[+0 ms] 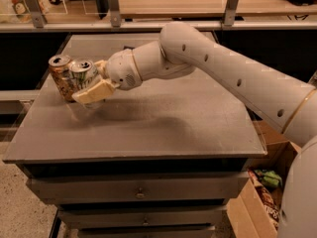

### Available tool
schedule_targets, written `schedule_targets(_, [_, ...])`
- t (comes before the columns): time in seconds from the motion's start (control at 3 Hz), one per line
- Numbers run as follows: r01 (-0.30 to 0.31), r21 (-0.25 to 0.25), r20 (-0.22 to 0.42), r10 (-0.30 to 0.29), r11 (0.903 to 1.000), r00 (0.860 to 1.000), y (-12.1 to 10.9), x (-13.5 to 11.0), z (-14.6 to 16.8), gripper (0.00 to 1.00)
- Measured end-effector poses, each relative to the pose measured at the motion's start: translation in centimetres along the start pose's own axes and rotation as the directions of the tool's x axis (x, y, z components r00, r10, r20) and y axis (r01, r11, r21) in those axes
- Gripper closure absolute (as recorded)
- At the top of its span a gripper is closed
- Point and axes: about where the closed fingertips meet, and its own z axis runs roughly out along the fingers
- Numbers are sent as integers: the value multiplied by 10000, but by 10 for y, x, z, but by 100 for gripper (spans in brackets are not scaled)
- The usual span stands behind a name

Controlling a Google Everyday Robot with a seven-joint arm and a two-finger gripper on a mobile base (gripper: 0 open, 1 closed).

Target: Move 7up can near orange can

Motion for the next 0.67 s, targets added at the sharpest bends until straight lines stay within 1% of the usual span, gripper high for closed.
schedule_targets(0.33, [52, 52, 37, -52, 10000, 10000, -1, 4, 1, 59])
schedule_targets(0.67, [-38, 214, 7, 38, 9998, 10000, -2, 11, -1, 36])
